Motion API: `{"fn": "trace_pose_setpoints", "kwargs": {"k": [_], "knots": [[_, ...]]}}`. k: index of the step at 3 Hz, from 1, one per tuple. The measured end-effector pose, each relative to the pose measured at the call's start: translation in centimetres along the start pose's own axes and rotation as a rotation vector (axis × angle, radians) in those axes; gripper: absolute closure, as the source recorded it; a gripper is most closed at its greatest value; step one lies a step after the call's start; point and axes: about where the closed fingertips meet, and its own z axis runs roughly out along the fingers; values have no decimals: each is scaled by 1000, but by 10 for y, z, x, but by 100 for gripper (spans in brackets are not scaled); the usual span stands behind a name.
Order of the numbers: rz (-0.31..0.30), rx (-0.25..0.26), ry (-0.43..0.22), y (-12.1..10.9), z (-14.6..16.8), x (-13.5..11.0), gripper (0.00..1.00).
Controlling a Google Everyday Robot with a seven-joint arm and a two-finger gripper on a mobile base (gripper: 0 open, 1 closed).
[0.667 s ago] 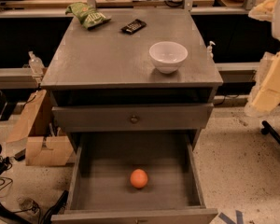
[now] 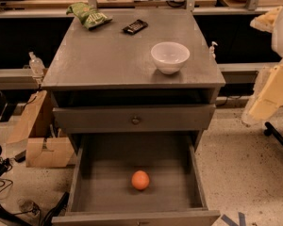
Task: Pick orange from middle drawer and place on counter
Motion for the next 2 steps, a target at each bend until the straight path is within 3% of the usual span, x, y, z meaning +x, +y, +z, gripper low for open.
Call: {"fn": "trace_pose_setpoints", "kwargs": {"k": [2], "knots": [[92,-19,-215,41,118,41,0]]}}
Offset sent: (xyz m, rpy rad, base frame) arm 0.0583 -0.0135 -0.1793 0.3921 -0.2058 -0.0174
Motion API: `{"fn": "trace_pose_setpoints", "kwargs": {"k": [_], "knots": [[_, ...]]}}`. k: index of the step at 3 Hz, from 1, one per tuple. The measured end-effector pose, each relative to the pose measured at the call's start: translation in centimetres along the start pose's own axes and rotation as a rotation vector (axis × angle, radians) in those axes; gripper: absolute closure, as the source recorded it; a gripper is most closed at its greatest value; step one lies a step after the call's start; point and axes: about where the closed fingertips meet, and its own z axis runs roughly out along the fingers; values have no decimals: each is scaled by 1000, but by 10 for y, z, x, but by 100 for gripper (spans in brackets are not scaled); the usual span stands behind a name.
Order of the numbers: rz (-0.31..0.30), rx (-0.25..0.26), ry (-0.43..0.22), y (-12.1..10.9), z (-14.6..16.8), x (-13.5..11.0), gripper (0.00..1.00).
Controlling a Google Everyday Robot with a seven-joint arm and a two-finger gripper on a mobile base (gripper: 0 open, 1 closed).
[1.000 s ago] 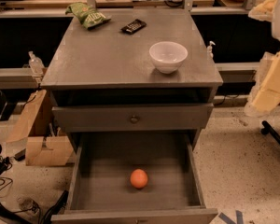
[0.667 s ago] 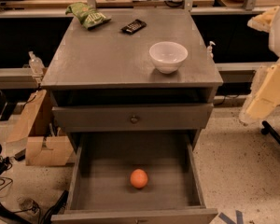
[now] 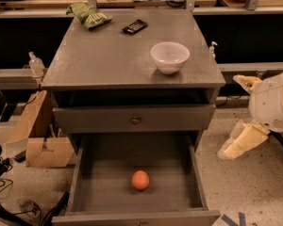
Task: Pick orange from middle drawer and place on counter
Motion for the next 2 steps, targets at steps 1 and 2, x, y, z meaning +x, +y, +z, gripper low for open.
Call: {"fn": "trace_pose_setpoints", "kwargs": {"k": [1,2], "knots": [[27,36,-102,0,48,13,0],[33,73,-149,-2,99,29,0]]}}
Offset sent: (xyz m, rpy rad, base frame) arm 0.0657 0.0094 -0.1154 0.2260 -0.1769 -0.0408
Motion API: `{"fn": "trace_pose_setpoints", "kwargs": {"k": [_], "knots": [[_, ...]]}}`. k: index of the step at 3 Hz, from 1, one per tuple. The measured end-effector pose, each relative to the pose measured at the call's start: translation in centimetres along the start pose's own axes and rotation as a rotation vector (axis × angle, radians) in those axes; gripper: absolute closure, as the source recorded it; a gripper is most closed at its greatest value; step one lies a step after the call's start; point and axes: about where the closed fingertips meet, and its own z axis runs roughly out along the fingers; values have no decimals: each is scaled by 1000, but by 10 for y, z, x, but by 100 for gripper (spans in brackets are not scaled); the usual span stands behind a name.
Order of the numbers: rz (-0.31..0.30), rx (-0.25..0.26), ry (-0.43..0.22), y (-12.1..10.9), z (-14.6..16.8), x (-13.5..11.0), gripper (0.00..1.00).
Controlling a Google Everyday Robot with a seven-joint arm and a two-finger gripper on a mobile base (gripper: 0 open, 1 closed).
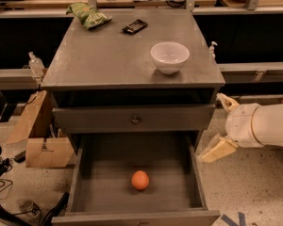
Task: Pick orange from middle drawer and place on counter
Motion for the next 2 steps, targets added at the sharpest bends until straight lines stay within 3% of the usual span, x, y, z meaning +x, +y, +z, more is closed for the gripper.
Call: {"fn": "trace_pose_setpoints", "kwargs": {"k": [2], "knots": [[-14,-23,-4,8,20,-2,0]]}}
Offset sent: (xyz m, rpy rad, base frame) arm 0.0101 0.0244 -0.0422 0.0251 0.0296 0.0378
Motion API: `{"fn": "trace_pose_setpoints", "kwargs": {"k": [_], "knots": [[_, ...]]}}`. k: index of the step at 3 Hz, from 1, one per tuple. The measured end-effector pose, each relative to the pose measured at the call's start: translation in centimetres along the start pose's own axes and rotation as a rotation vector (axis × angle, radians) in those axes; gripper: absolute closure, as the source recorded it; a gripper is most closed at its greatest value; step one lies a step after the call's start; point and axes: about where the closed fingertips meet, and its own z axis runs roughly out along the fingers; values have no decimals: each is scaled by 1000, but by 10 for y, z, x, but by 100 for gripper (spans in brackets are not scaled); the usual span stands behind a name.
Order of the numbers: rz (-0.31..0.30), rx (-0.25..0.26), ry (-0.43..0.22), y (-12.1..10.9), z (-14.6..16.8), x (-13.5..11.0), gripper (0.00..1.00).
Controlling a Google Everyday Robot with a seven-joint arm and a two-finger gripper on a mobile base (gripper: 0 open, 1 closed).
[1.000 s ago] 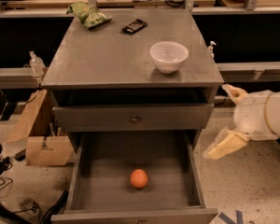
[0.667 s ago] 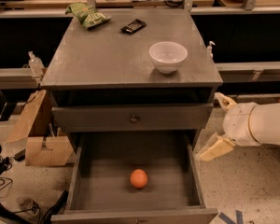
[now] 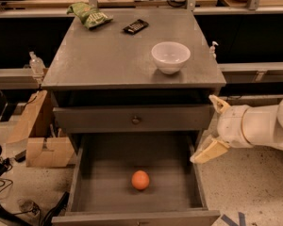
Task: Pick orange from middle drawer and place on counter
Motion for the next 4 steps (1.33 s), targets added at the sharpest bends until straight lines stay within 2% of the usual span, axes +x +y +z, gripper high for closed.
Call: {"fn": "trace_pose_setpoints", "kwargs": {"k": [2,3,4], "knots": [[3,-56,-73,46,77,23,0],[-22,-81,-96,67,116,32,0],[-51,-117,-93,87,156,41,0]]}}
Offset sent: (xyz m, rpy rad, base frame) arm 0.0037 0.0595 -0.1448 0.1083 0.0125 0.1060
